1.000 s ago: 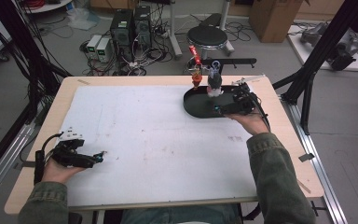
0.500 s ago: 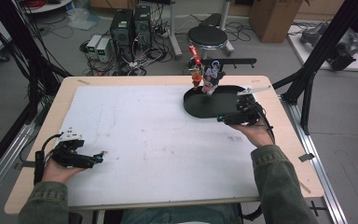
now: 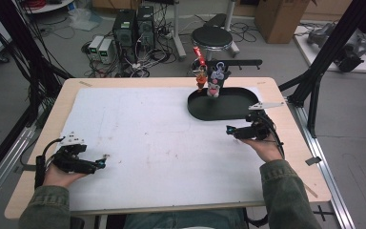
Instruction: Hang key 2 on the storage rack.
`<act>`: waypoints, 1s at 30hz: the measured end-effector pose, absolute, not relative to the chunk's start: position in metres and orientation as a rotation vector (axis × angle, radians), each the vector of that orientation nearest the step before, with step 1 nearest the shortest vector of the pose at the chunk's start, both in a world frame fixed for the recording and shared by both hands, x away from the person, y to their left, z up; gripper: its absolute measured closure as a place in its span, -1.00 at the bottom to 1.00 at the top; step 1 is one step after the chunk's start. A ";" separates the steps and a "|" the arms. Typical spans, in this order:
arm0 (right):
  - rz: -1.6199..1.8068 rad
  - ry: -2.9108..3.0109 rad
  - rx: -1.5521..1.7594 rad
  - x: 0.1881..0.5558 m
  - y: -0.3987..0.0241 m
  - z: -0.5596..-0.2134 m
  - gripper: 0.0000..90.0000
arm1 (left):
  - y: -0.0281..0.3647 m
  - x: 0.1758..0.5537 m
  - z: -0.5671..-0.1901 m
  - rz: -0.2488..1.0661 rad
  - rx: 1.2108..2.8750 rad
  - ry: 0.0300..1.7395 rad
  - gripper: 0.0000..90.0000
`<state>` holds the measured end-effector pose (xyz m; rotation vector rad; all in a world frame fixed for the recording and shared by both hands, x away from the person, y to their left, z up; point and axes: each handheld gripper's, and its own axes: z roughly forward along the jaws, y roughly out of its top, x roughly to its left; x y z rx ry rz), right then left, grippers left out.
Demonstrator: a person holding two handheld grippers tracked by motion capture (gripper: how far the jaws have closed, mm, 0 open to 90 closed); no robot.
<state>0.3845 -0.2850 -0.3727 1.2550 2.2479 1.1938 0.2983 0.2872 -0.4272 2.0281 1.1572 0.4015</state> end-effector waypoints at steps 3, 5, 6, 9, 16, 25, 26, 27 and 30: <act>1.203 2.243 1.233 0.380 -0.289 -0.378 -0.99 | 0.288 0.298 -0.428 0.400 2.028 1.156 -0.96; 1.195 2.244 1.230 0.377 -0.291 -0.382 -0.99 | 0.288 0.298 -0.428 0.398 2.028 1.157 -0.96; 1.179 2.241 1.227 0.375 -0.292 -0.385 -0.99 | 0.288 0.298 -0.428 0.397 2.028 1.157 -0.96; 1.168 2.238 1.213 0.371 -0.297 -0.391 -0.99 | 0.288 0.297 -0.429 0.393 2.030 1.157 -0.96; 1.225 2.200 1.194 0.359 -0.308 -0.398 -0.99 | 0.288 0.296 -0.430 0.397 2.026 1.157 -0.96; 1.267 2.152 1.198 0.343 -0.321 -0.412 -0.99 | 0.284 0.294 -0.435 0.391 2.038 1.155 -0.96; 1.269 2.151 1.206 0.342 -0.321 -0.413 -0.99 | 0.284 0.294 -0.435 0.390 2.038 1.154 -0.96; 1.271 2.145 1.194 0.342 -0.322 -0.413 -0.99 | 0.284 0.294 -0.436 0.389 2.038 1.154 -0.96; 1.275 2.141 1.193 0.340 -0.322 -0.412 -0.99 | 0.284 0.295 -0.436 0.393 2.044 1.151 -0.96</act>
